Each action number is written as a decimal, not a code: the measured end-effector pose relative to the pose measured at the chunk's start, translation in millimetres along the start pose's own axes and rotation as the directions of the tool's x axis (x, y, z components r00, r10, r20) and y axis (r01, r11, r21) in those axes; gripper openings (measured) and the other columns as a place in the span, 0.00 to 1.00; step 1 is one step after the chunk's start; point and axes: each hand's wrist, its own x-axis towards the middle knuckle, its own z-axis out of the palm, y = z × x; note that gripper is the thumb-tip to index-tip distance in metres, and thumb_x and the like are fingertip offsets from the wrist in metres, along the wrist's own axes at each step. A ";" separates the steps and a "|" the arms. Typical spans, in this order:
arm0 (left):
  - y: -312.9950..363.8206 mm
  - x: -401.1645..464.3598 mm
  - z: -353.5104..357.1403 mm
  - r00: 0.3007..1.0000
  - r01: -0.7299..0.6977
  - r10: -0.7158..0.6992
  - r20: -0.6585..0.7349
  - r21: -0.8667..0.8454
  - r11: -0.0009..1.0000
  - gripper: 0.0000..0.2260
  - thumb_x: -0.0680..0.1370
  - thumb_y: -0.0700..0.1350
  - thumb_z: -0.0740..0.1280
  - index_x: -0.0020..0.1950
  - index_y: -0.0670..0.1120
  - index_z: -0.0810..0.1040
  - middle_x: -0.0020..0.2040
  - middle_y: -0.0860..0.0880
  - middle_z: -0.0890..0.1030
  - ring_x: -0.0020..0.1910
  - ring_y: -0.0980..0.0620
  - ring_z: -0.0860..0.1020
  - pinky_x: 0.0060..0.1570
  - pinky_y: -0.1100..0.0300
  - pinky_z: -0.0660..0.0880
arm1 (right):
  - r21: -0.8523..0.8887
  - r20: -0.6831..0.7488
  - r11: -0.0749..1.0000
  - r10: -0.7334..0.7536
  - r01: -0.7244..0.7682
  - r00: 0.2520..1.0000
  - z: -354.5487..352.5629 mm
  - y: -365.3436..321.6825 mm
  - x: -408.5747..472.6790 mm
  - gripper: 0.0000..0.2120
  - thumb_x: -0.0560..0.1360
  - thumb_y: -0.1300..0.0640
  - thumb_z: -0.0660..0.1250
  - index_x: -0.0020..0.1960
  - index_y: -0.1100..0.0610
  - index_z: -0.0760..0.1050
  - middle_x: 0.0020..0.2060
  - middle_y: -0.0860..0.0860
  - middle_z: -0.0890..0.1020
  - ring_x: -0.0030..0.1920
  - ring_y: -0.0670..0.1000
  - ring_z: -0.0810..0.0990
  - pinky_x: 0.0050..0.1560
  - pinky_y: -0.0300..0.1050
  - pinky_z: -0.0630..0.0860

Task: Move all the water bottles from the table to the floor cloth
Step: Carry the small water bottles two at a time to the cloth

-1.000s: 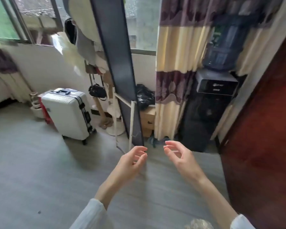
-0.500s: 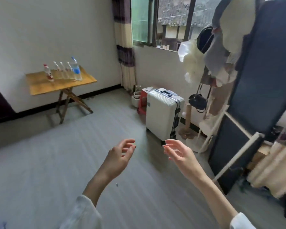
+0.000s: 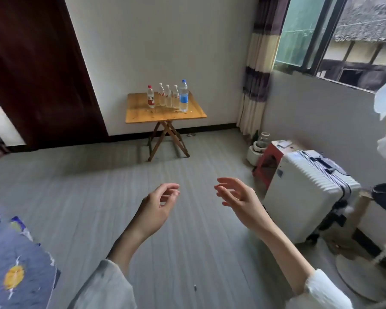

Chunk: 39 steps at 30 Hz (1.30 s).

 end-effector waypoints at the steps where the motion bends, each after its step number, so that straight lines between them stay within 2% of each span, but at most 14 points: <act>1: -0.9 22.4 2.6 1.000 0.006 -0.006 -0.015 -0.006 1.000 0.06 0.78 0.46 0.61 0.51 0.57 0.74 0.52 0.53 0.80 0.53 0.55 0.78 0.57 0.56 0.75 | 0.002 0.012 1.000 -0.007 0.007 1.000 -5.3 3.6 25.9 0.08 0.74 0.53 0.64 0.53 0.49 0.74 0.49 0.51 0.82 0.50 0.48 0.81 0.53 0.50 0.78; 5: -1.0 108.3 8.5 0.999 0.024 -0.024 -0.040 -0.007 1.000 0.08 0.78 0.47 0.61 0.48 0.61 0.73 0.52 0.55 0.80 0.53 0.56 0.78 0.57 0.58 0.74 | 0.005 0.031 1.000 -0.011 0.011 0.999 -29.6 15.5 128.1 0.08 0.74 0.52 0.64 0.53 0.49 0.74 0.49 0.51 0.82 0.50 0.48 0.81 0.53 0.52 0.78; 9: -13.0 182.0 -1.1 0.993 0.061 -0.061 -0.099 -0.004 0.998 0.08 0.78 0.47 0.61 0.48 0.62 0.73 0.52 0.55 0.80 0.53 0.57 0.78 0.54 0.62 0.73 | 0.032 0.064 0.998 -0.048 0.046 0.997 -32.7 22.0 222.0 0.07 0.75 0.53 0.64 0.53 0.49 0.74 0.49 0.51 0.82 0.49 0.48 0.81 0.50 0.47 0.79; 14: -39.5 272.5 -15.7 0.982 0.096 -0.094 -0.162 0.004 0.995 0.08 0.78 0.46 0.61 0.47 0.61 0.73 0.51 0.55 0.80 0.52 0.57 0.78 0.54 0.60 0.74 | 0.060 0.135 0.997 -0.047 0.039 0.990 -14.8 38.3 325.5 0.09 0.75 0.52 0.63 0.55 0.50 0.74 0.50 0.50 0.82 0.50 0.47 0.80 0.50 0.44 0.79; 21: -95.4 420.1 -39.4 0.982 0.119 -0.117 -0.149 0.006 0.993 0.08 0.77 0.49 0.61 0.48 0.63 0.74 0.53 0.56 0.80 0.54 0.56 0.78 0.58 0.56 0.74 | 0.042 0.170 0.997 -0.074 0.067 0.983 20.3 56.9 485.1 0.10 0.75 0.52 0.62 0.56 0.50 0.73 0.51 0.51 0.81 0.51 0.47 0.80 0.52 0.47 0.79; 24: -110.6 499.7 -62.3 0.982 0.100 -0.099 -0.163 -0.001 0.995 0.09 0.78 0.46 0.61 0.47 0.62 0.74 0.52 0.55 0.80 0.54 0.54 0.78 0.58 0.53 0.74 | 0.035 0.158 0.996 -0.083 0.079 0.984 39.4 53.3 567.3 0.11 0.76 0.53 0.62 0.57 0.53 0.74 0.50 0.53 0.82 0.50 0.50 0.81 0.54 0.51 0.78; 27: -114.8 579.7 -89.9 0.976 0.075 -0.074 -0.203 -0.005 0.997 0.09 0.78 0.44 0.61 0.48 0.60 0.73 0.50 0.54 0.80 0.53 0.54 0.78 0.56 0.55 0.74 | 0.034 0.191 0.995 -0.094 0.089 0.977 55.3 45.1 643.4 0.12 0.75 0.52 0.62 0.58 0.52 0.73 0.51 0.51 0.82 0.51 0.48 0.80 0.55 0.51 0.78; 31: -124.6 670.1 -109.3 0.980 0.063 -0.058 -0.190 0.017 0.998 0.07 0.78 0.44 0.60 0.52 0.55 0.75 0.50 0.53 0.80 0.53 0.56 0.78 0.56 0.57 0.74 | 0.015 0.194 0.994 -0.107 0.106 0.975 67.4 46.4 733.7 0.12 0.75 0.51 0.62 0.58 0.51 0.74 0.52 0.49 0.81 0.51 0.47 0.80 0.54 0.52 0.78; 39: -190.8 833.2 -120.5 0.974 0.157 -0.151 -0.171 0.024 0.987 0.07 0.79 0.45 0.60 0.53 0.54 0.74 0.52 0.53 0.80 0.54 0.56 0.77 0.56 0.59 0.74 | 0.037 0.256 0.996 -0.092 0.085 0.962 104.0 92.6 919.8 0.13 0.75 0.51 0.63 0.58 0.52 0.73 0.54 0.50 0.80 0.52 0.48 0.80 0.56 0.52 0.77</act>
